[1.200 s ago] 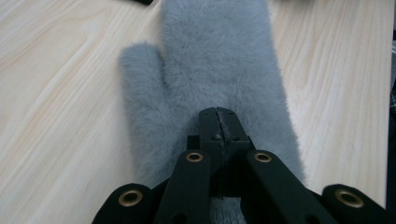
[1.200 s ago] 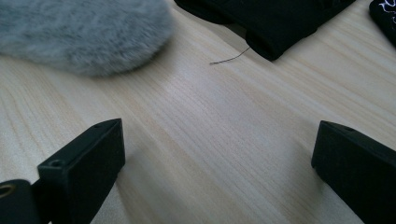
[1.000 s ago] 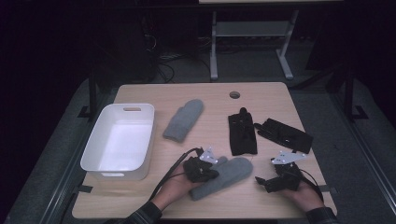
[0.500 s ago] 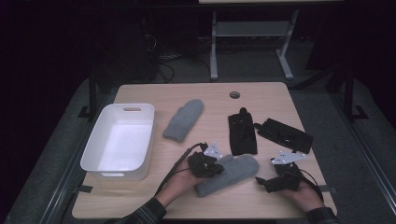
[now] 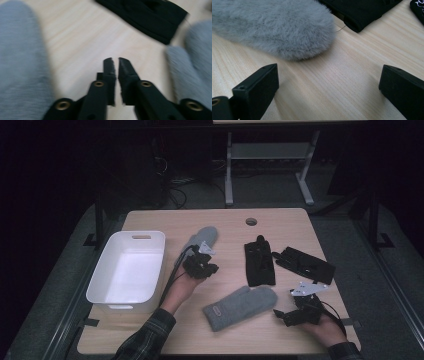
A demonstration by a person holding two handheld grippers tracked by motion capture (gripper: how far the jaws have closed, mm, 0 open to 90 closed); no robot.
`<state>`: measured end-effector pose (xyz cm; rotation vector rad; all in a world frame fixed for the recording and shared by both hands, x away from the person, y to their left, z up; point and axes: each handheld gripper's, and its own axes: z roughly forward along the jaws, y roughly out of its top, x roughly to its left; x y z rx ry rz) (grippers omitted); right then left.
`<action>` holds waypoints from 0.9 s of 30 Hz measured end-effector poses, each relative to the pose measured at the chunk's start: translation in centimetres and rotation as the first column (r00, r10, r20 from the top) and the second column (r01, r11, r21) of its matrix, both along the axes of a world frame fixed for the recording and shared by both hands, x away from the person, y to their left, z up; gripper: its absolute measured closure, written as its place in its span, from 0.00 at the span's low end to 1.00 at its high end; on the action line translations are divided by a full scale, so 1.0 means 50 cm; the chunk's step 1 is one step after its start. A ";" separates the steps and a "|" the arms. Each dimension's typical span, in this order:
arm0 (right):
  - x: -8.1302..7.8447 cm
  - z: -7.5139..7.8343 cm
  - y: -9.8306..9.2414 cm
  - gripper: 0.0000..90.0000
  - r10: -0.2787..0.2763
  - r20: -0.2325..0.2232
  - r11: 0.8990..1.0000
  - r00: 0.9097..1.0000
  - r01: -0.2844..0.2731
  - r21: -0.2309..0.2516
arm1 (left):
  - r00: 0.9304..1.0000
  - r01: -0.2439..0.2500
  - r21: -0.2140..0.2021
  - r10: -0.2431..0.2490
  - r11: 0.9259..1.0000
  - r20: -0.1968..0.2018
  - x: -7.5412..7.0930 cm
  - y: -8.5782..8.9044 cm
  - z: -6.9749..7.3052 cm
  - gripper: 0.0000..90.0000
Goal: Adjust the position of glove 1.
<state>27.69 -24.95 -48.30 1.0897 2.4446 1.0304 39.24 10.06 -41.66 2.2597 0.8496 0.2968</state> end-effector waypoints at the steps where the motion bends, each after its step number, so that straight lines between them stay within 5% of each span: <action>1: 0.000 0.000 0.000 0.03 0.000 0.000 1.000 1.000 0.000 0.000 | 1.000 0.000 0.000 0.000 1.000 0.000 0.000 0.000 0.000 0.99; 7: 0.000 0.000 0.000 0.03 0.001 -0.001 1.000 1.000 -0.001 0.002 | 0.994 -0.104 -0.017 0.104 0.994 0.017 0.058 0.005 0.004 0.99; 16: 0.000 0.000 0.000 0.03 0.008 0.002 1.000 1.000 -0.008 0.003 | 0.979 -0.198 0.074 0.195 0.977 0.053 0.137 0.014 0.002 0.99; 19: 0.000 0.000 0.000 0.03 0.008 0.001 1.000 1.000 -0.008 0.003 | 0.969 -0.247 0.092 0.244 0.965 0.051 0.164 0.022 -0.006 0.99; 23: 0.000 0.000 0.001 0.03 0.009 0.001 1.000 1.000 -0.009 0.003 | 0.964 -0.265 0.133 0.259 0.955 0.060 0.177 0.023 -0.016 0.99; 25: 0.000 0.000 0.001 0.03 0.009 0.001 1.000 1.000 -0.009 0.003 | 0.957 -0.289 0.144 0.286 0.947 0.040 0.189 0.026 -0.031 0.99; 27: 0.000 0.000 0.001 0.03 0.009 0.001 1.000 1.000 -0.009 0.003 | 0.955 -0.295 0.139 0.295 0.946 0.018 0.194 0.027 -0.043 0.99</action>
